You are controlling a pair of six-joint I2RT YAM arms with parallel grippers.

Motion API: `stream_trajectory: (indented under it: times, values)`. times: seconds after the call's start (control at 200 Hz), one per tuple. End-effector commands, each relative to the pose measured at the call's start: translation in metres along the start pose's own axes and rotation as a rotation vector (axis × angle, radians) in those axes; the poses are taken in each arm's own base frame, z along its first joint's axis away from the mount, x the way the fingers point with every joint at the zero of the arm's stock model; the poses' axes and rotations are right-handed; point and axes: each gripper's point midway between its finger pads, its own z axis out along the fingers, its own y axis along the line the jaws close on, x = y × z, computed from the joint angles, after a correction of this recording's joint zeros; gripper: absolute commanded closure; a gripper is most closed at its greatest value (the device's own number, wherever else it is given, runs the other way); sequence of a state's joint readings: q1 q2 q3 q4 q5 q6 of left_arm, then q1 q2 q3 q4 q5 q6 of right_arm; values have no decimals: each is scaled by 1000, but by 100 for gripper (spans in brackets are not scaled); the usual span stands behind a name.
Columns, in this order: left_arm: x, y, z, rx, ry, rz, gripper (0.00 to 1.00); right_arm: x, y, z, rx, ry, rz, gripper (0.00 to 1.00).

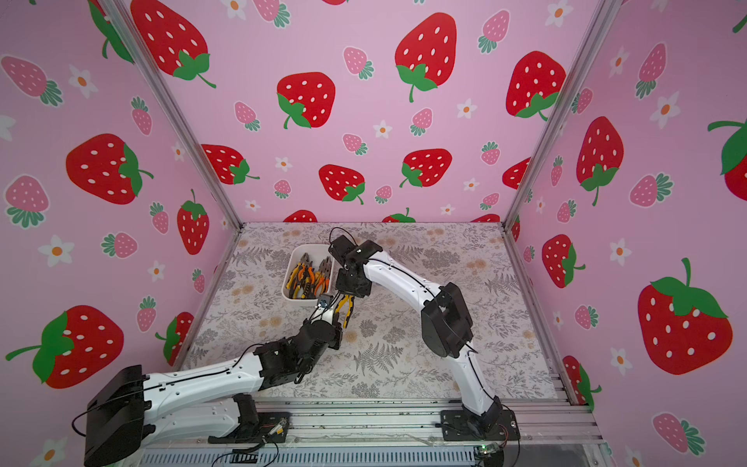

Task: Take the pliers out of the storage box
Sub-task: Place the pliers at the center of the board.

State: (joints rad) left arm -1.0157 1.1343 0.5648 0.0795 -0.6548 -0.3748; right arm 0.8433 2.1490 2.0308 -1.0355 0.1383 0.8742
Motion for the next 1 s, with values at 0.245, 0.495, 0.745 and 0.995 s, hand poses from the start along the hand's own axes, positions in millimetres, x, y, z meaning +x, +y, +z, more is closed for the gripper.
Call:
stream_trajectory:
  times: [0.245,0.495,0.745,0.995]
  values:
    - [-13,-13,4,27,-17,-41,64,-55,-6,-95,-126,-245,-107,100]
    - [-17,-15,4,26,-11,-33,57,-69,-29,-112,-121,-276,-87,100]
    - [-33,-3,-15,30,-48,-51,58,-71,-58,-93,-65,-244,-74,100]
    - [-35,12,-27,4,-63,-55,58,-71,-65,-67,-50,-170,-112,100]
